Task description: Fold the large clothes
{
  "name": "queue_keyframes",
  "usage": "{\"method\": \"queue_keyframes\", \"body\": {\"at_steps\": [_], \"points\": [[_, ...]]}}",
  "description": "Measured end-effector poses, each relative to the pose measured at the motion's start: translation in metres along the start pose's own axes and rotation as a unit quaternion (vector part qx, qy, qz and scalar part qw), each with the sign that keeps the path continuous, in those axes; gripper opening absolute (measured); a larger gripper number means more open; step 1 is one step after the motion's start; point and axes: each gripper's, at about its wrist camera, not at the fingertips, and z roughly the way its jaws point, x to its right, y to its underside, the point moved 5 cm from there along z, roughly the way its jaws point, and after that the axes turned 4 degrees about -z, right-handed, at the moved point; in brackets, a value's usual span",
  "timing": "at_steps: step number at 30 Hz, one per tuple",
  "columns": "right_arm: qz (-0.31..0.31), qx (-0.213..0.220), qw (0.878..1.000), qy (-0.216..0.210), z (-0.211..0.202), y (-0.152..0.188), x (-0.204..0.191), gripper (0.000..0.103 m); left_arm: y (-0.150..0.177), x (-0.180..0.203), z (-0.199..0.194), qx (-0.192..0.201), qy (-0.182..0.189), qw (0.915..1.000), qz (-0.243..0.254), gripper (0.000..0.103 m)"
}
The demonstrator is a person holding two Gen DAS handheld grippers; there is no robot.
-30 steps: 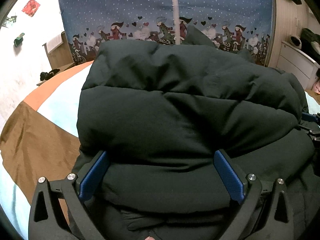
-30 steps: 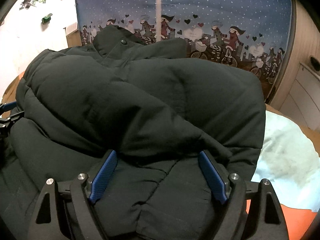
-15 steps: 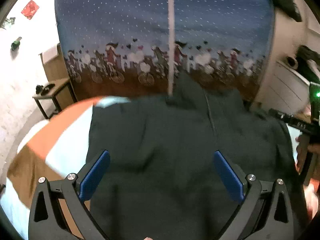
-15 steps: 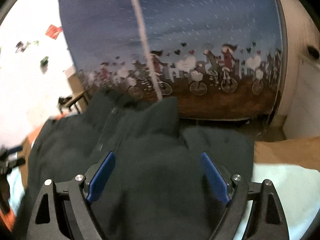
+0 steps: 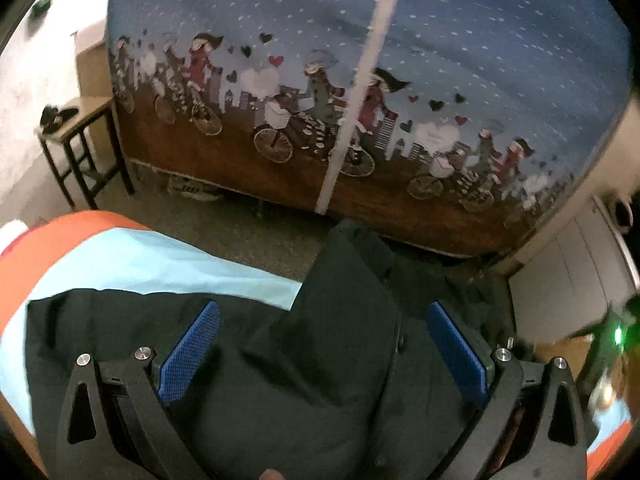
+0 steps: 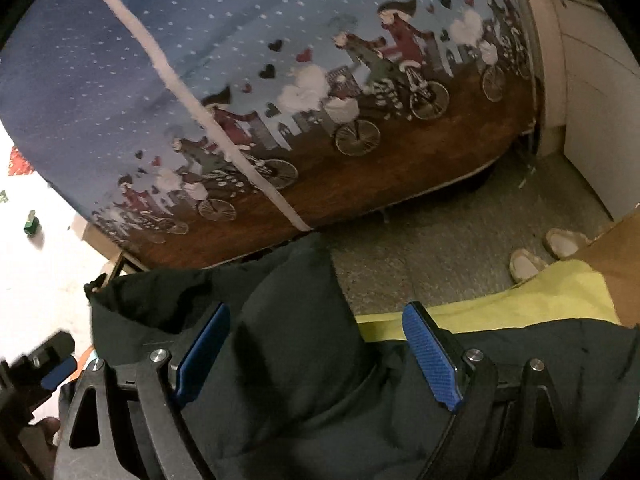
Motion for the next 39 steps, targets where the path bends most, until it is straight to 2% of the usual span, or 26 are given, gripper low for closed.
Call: {"method": "queue_keyframes", "body": {"at_steps": [1, 2, 3, 4, 5, 6, 7, 9, 11, 13, 19, 23, 27, 33, 36, 39], "points": [[-0.003, 0.002, 1.000, -0.004, 0.000, 0.002, -0.001, 0.068, -0.001, -0.001, 0.004, 0.001, -0.001, 1.0000, -0.009, 0.101], [-0.006, 0.001, 1.000, -0.013, 0.001, 0.003, -0.002, 0.058, -0.001, -0.002, 0.008, 0.001, -0.001, 0.9998, -0.018, 0.101], [-0.010, -0.003, 1.000, -0.024, 0.001, 0.006, -0.004, 0.044, -0.001, -0.003, 0.011, 0.000, -0.003, 0.9997, -0.023, 0.099], [-0.013, -0.002, 1.000, -0.026, 0.000, 0.008, -0.005, 0.037, -0.002, -0.004, 0.013, 0.001, -0.004, 0.9996, -0.026, 0.093], [-0.015, 0.000, 0.999, -0.030, -0.002, 0.010, -0.005, 0.033, -0.002, -0.003, 0.014, 0.004, 0.001, 0.9997, -0.026, 0.084], [-0.018, 0.004, 0.999, -0.038, -0.006, 0.011, -0.006, 0.024, -0.003, -0.003, 0.013, 0.007, 0.012, 0.9997, -0.022, 0.060], [-0.023, 0.006, 0.999, -0.045, -0.008, 0.011, -0.009, 0.019, -0.003, -0.002, 0.014, 0.002, 0.015, 0.9997, -0.020, 0.041], [-0.042, 0.014, 0.998, -0.051, -0.016, 0.011, -0.014, 0.017, -0.005, -0.004, 0.016, -0.012, 0.017, 0.9995, -0.023, 0.028], [-0.059, 0.022, 0.996, -0.058, -0.026, 0.011, -0.020, 0.015, -0.009, -0.006, 0.010, -0.006, 0.035, 0.9990, -0.026, 0.020], [-0.083, 0.029, 0.994, -0.059, -0.038, 0.009, -0.026, 0.014, -0.008, -0.007, 0.005, -0.003, 0.036, 0.9990, -0.027, 0.011], [-0.145, 0.069, 0.984, -0.080, -0.087, 0.014, -0.044, 0.013, 0.000, -0.007, -0.039, 0.044, 0.048, 0.9976, -0.023, 0.005], [-0.164, 0.092, 0.978, -0.094, -0.127, 0.029, -0.047, 0.012, 0.015, -0.003, -0.094, 0.076, 0.084, 0.9934, -0.018, 0.005], [-0.179, 0.115, 0.971, -0.109, -0.173, 0.055, -0.049, 0.011, 0.037, -0.004, -0.154, 0.086, 0.122, 0.9887, -0.015, 0.004], [-0.215, 0.140, 0.959, -0.121, -0.241, 0.102, -0.061, 0.010, 0.090, -0.012, -0.233, 0.088, 0.154, 0.9837, 0.029, 0.003], [-0.236, 0.133, 0.956, -0.111, -0.269, 0.127, -0.069, 0.009, 0.126, -0.018, -0.258, 0.098, 0.167, 0.9795, 0.055, 0.003], [-0.267, 0.122, 0.952, -0.089, -0.283, 0.154, -0.073, 0.009, 0.158, -0.027, -0.265, 0.100, 0.173, 0.9774, 0.069, 0.003]]}}
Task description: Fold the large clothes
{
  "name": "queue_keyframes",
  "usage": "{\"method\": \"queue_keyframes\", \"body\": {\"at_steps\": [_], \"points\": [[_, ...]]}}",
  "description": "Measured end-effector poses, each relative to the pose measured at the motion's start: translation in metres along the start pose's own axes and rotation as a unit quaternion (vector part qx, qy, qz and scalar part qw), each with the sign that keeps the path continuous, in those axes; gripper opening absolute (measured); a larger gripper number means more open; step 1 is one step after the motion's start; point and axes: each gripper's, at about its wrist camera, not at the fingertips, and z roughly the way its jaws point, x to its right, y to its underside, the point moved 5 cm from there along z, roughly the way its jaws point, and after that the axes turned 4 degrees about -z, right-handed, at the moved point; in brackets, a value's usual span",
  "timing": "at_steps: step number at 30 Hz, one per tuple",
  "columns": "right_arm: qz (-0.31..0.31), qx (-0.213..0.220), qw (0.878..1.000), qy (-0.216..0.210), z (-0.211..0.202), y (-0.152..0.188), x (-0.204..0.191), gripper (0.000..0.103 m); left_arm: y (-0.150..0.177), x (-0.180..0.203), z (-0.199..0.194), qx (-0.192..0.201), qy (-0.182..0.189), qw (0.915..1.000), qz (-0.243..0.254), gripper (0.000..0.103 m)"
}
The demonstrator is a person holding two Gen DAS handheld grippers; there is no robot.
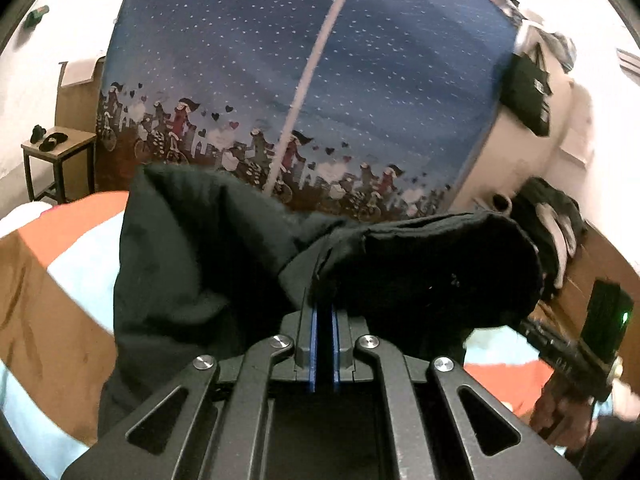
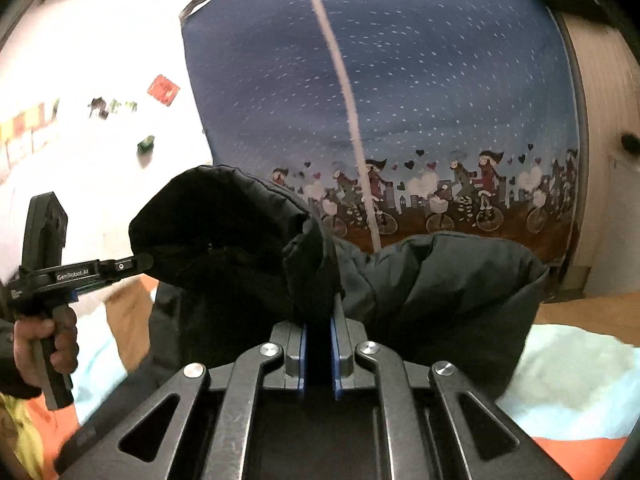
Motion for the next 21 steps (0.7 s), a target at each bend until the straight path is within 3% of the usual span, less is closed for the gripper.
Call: {"method": "queue_keyframes", "body": {"at_steps": [4, 10, 17, 21], "points": [[-0.030, -0.038, 0.998, 0.026, 0.008, 0.030, -0.011, 0.009, 0.030, -0.017, 0.013, -0.021, -0.006, 0.9997, -0.007, 0.003], [-0.038, -0.086, 0.994, 0.050, 0.052, 0.067, -0.014, 0.009, 0.059, -0.044, 0.054, -0.041, -0.057, 0.9975, -0.011, 0.003], [-0.015, -0.073, 0.996, 0.050, 0.038, 0.060, -0.010, 0.013, 0.066, -0.050, 0.063, -0.037, -0.067, 0.9971, 0.001, 0.003], [0.019, -0.034, 0.998, 0.048, 0.002, 0.041, 0.002, 0.021, 0.065, -0.048, 0.067, -0.038, -0.068, 0.9967, 0.023, 0.003]]}}
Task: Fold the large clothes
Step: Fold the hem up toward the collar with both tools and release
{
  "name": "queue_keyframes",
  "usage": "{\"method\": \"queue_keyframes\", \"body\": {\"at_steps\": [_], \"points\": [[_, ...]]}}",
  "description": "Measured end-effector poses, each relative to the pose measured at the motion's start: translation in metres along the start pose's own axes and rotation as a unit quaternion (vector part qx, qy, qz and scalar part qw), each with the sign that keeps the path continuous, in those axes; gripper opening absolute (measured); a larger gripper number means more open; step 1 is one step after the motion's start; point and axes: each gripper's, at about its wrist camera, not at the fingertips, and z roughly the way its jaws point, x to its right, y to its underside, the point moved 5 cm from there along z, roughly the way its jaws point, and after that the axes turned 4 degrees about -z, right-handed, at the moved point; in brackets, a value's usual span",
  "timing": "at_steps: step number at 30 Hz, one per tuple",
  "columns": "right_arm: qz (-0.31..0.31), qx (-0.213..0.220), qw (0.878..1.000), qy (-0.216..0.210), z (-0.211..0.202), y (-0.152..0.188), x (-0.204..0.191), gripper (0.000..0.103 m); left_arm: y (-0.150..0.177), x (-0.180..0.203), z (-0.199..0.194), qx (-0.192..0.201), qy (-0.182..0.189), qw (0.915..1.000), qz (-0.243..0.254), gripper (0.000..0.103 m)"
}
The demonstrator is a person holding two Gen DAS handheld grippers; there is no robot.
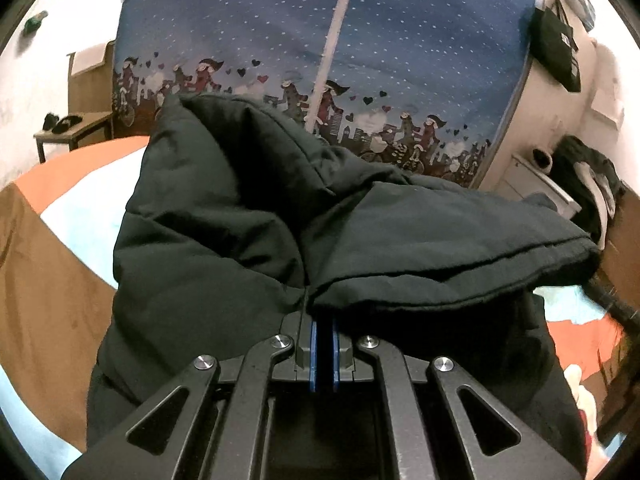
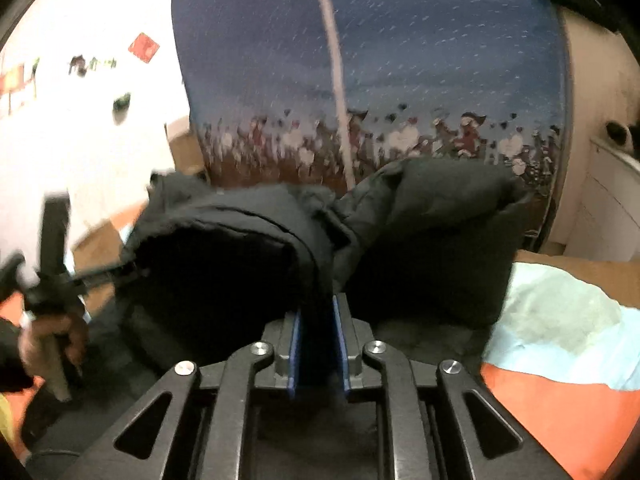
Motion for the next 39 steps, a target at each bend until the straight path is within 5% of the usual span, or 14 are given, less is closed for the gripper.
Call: {"method": "queue_keyframes", "body": {"at_steps": [4, 7, 10, 15, 20, 24, 30, 39], "points": [[-0.010, 0.042, 0.999, 0.013, -0.017, -0.034, 0.008, 0.045, 0.002, 0.000, 0.004, -0.002, -0.005, 0.9999, 0.014, 0.003], [0.005, 0.042, 0.999, -0.001, 0.000, -0.064, 0.008, 0.051, 0.005, 0.000, 0.008, -0.005, -0.008, 0.9997, 0.022, 0.003], [0.005, 0.004, 1.000, -0.024, 0.039, -0.076, 0.000, 0.051, 0.007, 0.001, 0.007, -0.010, -0.005, 0.9994, 0.032, 0.003], [-0.020, -0.082, 0.996, -0.023, 0.094, -0.048, -0.018, 0.051, 0.010, 0.004, 0.001, -0.022, -0.022, 0.9985, 0.045, 0.006], [-0.040, -0.104, 0.994, -0.018, 0.102, -0.015, -0.022, 0.051, 0.016, -0.003, -0.018, -0.043, -0.028, 0.9982, 0.031, 0.011], [-0.050, -0.108, 0.993, -0.016, 0.099, -0.008, -0.026, 0.051, 0.019, -0.005, -0.052, -0.015, -0.015, 0.9997, 0.015, 0.052], [-0.051, -0.107, 0.993, -0.016, 0.097, -0.007, -0.027, 0.051, -0.003, 0.020, -0.058, 0.005, -0.009, 0.9989, 0.046, 0.053], [-0.073, -0.116, 0.991, 0.003, 0.090, 0.007, -0.025, 0.051, -0.014, 0.033, 0.023, -0.047, -0.044, 0.9972, 0.040, 0.053]]}}
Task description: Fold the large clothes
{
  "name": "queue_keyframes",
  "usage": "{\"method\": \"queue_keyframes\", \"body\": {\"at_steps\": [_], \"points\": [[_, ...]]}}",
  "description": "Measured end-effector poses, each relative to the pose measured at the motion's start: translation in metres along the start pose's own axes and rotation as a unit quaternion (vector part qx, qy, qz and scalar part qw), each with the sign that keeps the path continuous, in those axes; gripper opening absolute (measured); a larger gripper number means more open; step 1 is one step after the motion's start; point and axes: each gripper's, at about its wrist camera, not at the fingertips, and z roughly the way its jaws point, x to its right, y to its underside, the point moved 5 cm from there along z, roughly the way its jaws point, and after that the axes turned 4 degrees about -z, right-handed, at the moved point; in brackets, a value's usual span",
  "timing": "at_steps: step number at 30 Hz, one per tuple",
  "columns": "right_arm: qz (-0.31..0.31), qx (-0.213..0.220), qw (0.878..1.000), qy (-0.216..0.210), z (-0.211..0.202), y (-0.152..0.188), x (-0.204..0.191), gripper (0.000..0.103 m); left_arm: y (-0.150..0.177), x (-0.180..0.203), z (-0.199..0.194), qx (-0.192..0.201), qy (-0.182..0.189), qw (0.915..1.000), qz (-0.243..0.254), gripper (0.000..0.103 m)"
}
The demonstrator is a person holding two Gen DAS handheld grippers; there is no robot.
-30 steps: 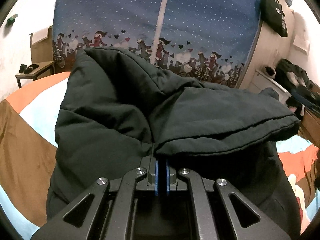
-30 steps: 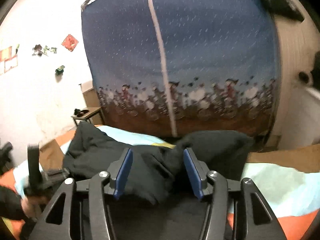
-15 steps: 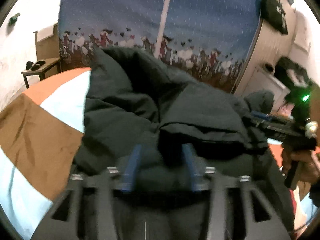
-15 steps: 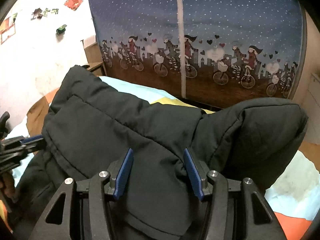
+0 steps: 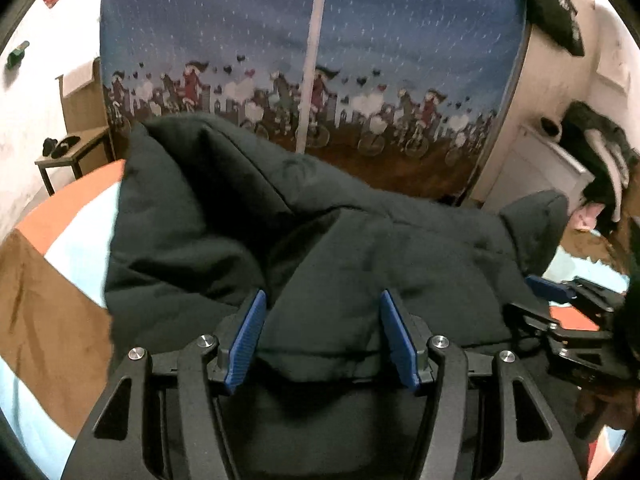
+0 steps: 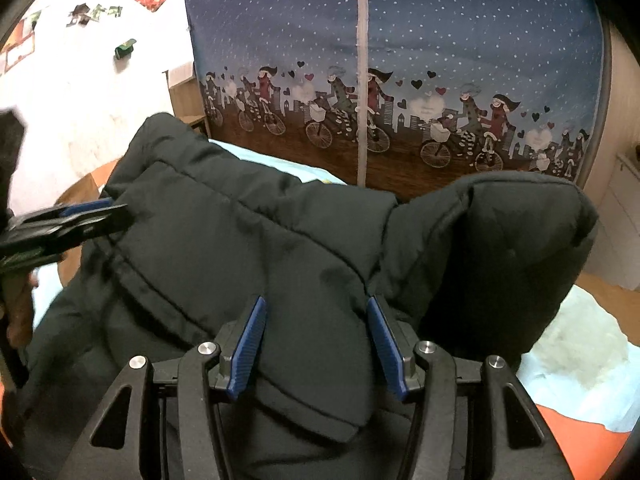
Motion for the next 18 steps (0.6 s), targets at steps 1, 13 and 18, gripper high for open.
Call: {"method": "queue_keyframes", "body": {"at_steps": [1, 13, 18], "points": [[0.000, -0.003, 1.000, 0.002, 0.002, 0.001, 0.002, 0.051, 0.001, 0.000, 0.006, -0.003, -0.001, 1.0000, 0.003, 0.054], [0.007, -0.036, 0.999, 0.027, 0.064, -0.015, 0.027, 0.053, 0.000, -0.015, 0.066, 0.002, -0.005, 0.9999, 0.009, 0.079], [0.003, -0.032, 0.999, 0.038, 0.087, -0.017, 0.035, 0.053, -0.003, -0.013, 0.085, 0.025, -0.020, 0.9993, 0.021, 0.082]]}}
